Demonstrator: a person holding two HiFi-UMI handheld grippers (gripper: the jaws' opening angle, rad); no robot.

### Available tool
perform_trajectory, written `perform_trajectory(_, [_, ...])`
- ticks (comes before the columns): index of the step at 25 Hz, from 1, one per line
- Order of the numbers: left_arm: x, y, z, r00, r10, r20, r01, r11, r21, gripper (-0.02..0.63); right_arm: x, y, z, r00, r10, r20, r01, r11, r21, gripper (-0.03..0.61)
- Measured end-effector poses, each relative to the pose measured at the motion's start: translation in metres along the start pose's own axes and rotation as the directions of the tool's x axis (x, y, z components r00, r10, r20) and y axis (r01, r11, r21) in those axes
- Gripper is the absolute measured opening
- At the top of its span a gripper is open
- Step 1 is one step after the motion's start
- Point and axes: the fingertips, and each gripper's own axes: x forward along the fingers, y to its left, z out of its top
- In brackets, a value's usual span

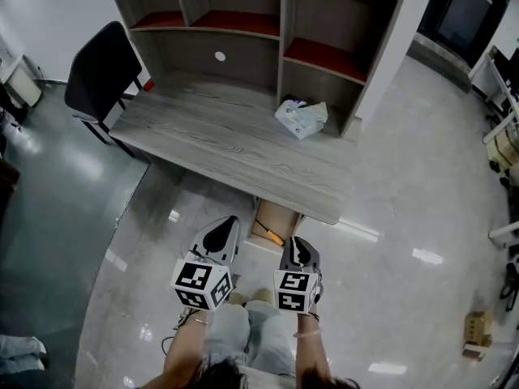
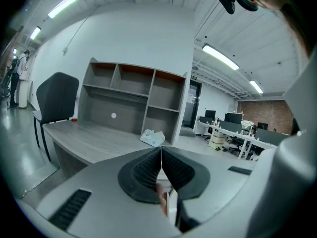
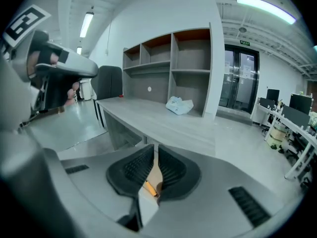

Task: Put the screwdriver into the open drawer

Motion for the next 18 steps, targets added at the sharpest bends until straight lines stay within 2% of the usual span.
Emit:
perform_trajectory(4, [-0.001,-0.004,0.015,1.000,-0.021,0.011,0.021,1.000,0.008,0.018,-0.014,-0.004,0.022,0.999,-0.021,0.045,0.020,1.000,0.015,0.041])
perform_trajectory(9, [-0.006,-0.011,0.036,0.998,-0.054,0.037,0.053,0.998,0.025,0.018,-0.033,-0.011,0.044,0.994,-0.053,0.095,0.045,0.995,0.094,0.036])
perform_trajectory(18, [-0.032,-0.024,0.064,0.990,-0.131,0.053,0.127,0.988,0.084,0.018,-0.079,-0.010,0.088,0.975,-0.124,0.185,0.098,0.985,0.141,0.029])
